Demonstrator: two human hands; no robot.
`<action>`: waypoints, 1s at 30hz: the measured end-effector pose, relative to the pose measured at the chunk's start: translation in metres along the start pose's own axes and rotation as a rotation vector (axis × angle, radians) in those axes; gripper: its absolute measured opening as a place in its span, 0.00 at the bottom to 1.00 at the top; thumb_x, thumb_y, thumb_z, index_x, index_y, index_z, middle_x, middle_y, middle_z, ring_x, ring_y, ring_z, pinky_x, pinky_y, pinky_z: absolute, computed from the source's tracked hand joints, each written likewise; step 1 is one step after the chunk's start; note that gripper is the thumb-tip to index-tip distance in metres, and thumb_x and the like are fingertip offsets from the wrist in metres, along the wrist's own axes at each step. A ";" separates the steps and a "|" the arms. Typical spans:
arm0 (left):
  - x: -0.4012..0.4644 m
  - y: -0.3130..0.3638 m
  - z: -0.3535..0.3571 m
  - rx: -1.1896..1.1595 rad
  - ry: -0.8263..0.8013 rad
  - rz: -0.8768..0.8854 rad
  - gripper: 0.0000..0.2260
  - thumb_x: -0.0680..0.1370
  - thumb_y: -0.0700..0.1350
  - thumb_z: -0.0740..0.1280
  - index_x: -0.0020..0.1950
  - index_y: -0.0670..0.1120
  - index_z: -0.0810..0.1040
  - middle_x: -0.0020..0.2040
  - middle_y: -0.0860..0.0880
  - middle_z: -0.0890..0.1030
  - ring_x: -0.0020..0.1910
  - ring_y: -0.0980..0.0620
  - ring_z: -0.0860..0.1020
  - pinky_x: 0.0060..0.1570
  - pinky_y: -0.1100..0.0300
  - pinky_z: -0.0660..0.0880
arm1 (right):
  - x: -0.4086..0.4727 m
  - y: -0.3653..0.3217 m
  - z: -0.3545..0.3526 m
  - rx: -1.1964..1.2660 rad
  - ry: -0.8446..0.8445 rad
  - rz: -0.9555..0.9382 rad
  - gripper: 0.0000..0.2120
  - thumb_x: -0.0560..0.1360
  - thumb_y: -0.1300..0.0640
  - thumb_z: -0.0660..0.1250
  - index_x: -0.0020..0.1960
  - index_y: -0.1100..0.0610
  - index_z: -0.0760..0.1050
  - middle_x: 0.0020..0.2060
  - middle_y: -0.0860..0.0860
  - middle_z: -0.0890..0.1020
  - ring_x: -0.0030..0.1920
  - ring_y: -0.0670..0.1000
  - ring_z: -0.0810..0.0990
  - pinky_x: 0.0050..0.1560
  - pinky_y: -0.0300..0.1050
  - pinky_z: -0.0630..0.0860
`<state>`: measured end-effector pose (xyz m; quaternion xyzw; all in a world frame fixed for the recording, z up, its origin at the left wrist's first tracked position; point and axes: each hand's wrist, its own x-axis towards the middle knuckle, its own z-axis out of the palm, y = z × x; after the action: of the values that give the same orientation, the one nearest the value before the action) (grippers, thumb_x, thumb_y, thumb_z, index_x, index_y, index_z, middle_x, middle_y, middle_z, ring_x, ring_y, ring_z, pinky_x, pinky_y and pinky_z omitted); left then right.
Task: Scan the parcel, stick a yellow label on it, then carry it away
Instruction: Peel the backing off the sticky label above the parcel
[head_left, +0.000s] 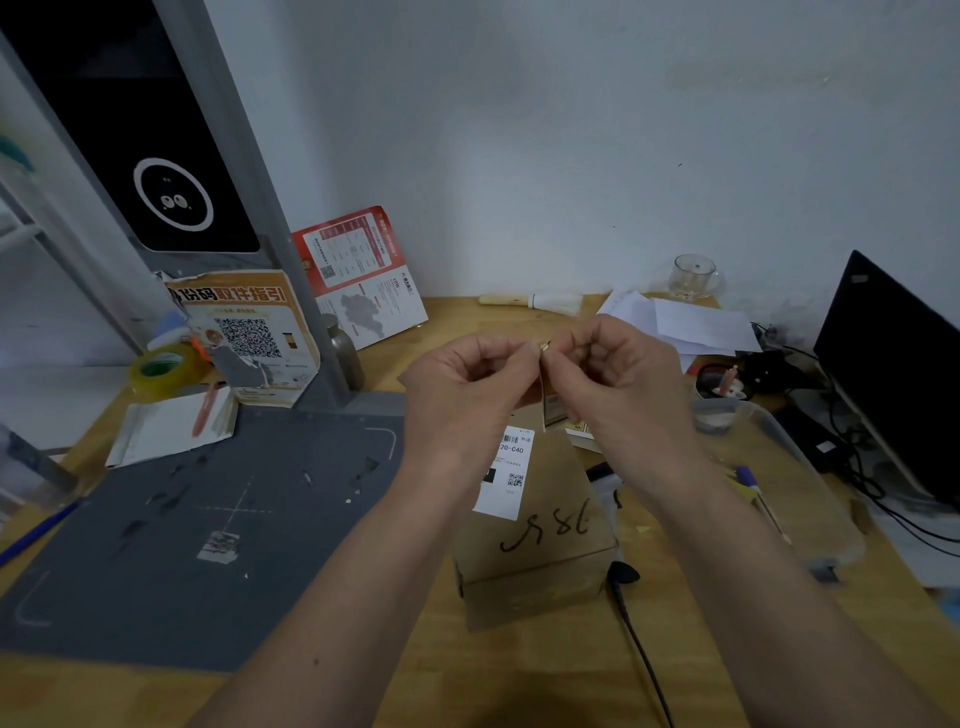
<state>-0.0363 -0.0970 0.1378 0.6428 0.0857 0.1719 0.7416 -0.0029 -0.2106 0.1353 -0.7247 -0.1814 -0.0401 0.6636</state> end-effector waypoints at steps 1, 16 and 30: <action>0.000 0.000 0.000 0.003 0.006 0.004 0.06 0.74 0.35 0.70 0.39 0.43 0.83 0.31 0.50 0.84 0.34 0.55 0.83 0.38 0.64 0.80 | 0.000 -0.001 0.000 0.001 0.003 0.008 0.04 0.72 0.65 0.68 0.39 0.60 0.78 0.29 0.51 0.77 0.28 0.44 0.72 0.31 0.37 0.73; -0.004 0.003 0.003 0.036 0.095 0.060 0.07 0.73 0.36 0.70 0.38 0.47 0.83 0.32 0.51 0.84 0.34 0.56 0.83 0.36 0.69 0.78 | 0.000 -0.003 0.006 0.092 0.042 0.056 0.03 0.74 0.64 0.67 0.42 0.64 0.78 0.29 0.52 0.78 0.29 0.47 0.76 0.32 0.38 0.76; -0.001 -0.003 0.001 -0.099 0.060 -0.038 0.04 0.75 0.37 0.70 0.41 0.40 0.84 0.35 0.46 0.85 0.38 0.50 0.84 0.43 0.59 0.81 | -0.001 -0.002 0.006 0.027 0.047 -0.022 0.05 0.73 0.65 0.68 0.39 0.59 0.78 0.30 0.49 0.78 0.29 0.45 0.74 0.33 0.40 0.75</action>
<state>-0.0361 -0.0987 0.1347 0.5980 0.1114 0.1808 0.7729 -0.0058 -0.2050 0.1357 -0.7122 -0.1744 -0.0621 0.6771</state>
